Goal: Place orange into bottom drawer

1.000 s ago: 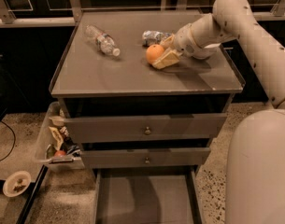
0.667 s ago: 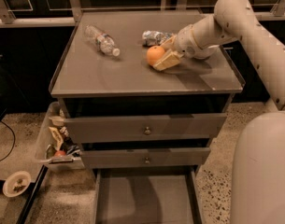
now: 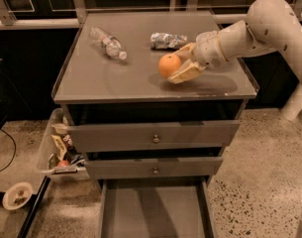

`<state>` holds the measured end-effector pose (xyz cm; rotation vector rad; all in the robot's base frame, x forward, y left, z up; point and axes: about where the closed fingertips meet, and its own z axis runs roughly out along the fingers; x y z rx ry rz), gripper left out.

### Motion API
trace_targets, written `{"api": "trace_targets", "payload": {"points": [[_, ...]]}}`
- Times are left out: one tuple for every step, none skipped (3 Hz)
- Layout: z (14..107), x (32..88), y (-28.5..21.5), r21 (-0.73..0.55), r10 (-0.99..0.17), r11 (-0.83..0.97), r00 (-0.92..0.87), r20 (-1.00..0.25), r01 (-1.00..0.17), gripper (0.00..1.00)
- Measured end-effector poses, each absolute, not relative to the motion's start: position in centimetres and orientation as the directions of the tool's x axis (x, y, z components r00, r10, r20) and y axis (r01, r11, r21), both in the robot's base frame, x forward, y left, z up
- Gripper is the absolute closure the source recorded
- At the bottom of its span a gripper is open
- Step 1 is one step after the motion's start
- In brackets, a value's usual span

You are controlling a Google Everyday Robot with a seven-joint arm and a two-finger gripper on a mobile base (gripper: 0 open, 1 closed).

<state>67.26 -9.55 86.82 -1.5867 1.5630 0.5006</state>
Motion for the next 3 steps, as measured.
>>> {"api": "trace_targets", "payload": {"points": [[87.6,63.0,-10.7,-0.338,-0.620,0.101,0.207,-0.757,-0.936,1.00],[86.5,58.9,-12.4,-0.412,-0.665,0.097,0.250,-0.704,-0.906,1.00],[83.1,55.3,-14.4,-0.440,-0.723,0.111,0.231,-0.651,-0.891,1.00]]}}
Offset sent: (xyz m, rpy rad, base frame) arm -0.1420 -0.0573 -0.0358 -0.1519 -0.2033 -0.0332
